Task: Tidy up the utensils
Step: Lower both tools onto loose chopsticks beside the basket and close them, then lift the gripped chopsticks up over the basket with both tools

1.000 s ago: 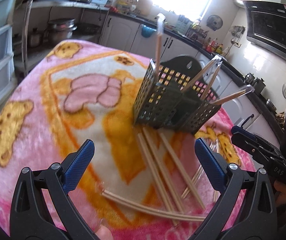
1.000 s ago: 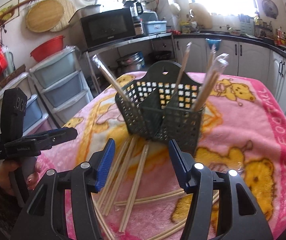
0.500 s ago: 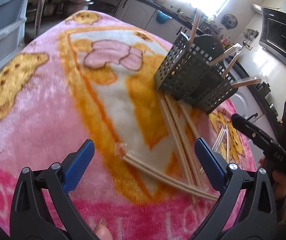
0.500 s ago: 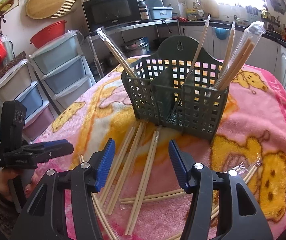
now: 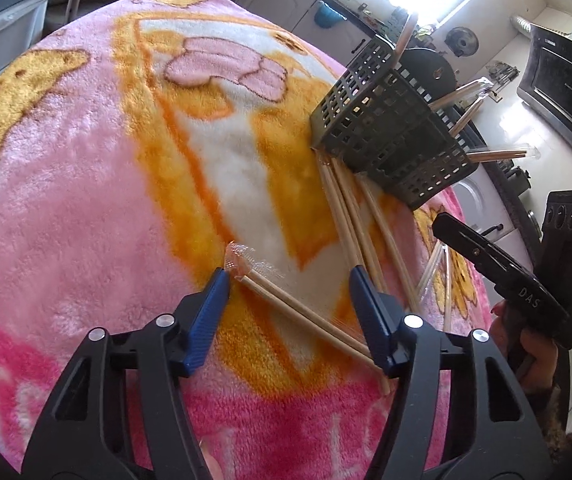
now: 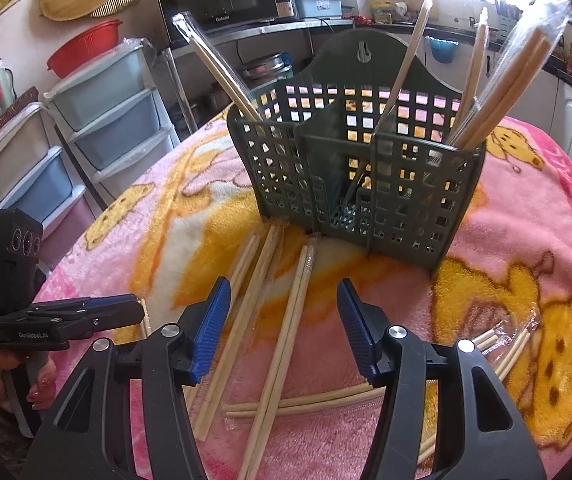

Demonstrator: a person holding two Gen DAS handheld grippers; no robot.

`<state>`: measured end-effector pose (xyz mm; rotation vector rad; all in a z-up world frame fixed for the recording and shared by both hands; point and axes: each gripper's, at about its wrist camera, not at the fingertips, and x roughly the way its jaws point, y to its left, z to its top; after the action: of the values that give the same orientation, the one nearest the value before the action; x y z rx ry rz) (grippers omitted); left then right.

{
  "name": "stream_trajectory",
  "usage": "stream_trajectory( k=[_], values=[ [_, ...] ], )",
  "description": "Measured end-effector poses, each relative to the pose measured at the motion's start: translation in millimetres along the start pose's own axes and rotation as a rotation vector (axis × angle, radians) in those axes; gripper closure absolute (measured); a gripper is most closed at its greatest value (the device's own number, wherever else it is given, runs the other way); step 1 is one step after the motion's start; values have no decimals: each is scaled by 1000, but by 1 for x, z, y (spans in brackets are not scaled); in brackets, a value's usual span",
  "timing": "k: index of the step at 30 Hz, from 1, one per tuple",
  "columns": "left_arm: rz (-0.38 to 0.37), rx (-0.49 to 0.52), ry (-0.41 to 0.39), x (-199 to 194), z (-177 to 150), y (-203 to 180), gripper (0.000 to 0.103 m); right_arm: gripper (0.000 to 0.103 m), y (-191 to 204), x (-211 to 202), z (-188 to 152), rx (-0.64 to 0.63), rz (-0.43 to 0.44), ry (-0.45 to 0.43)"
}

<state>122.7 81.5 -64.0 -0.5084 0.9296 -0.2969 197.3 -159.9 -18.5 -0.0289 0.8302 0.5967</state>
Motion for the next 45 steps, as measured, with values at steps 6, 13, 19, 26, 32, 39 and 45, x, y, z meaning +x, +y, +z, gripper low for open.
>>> stream_trajectory(
  k=[6,13,19,26,32,39,45],
  values=[
    [29,12,-2,10,9,-2,57,52,-3,24,6,26,-4,67],
    [61,10,-3,19,22,4,70,66,-8,55,16,46,-28,136],
    [68,2,-8,24,30,10,79,73,-7,73,19,42,-51,175],
    [67,-4,-18,25,31,13,87,79,-14,83,25,91,-37,185],
    [74,7,-25,24,31,16,95,89,-17,84,30,73,-39,182],
    [55,13,-67,14,33,15,97,93,-15,74,32,75,4,130],
    [26,17,-119,-2,36,9,97,93,-7,44,39,68,34,36]
  ],
)
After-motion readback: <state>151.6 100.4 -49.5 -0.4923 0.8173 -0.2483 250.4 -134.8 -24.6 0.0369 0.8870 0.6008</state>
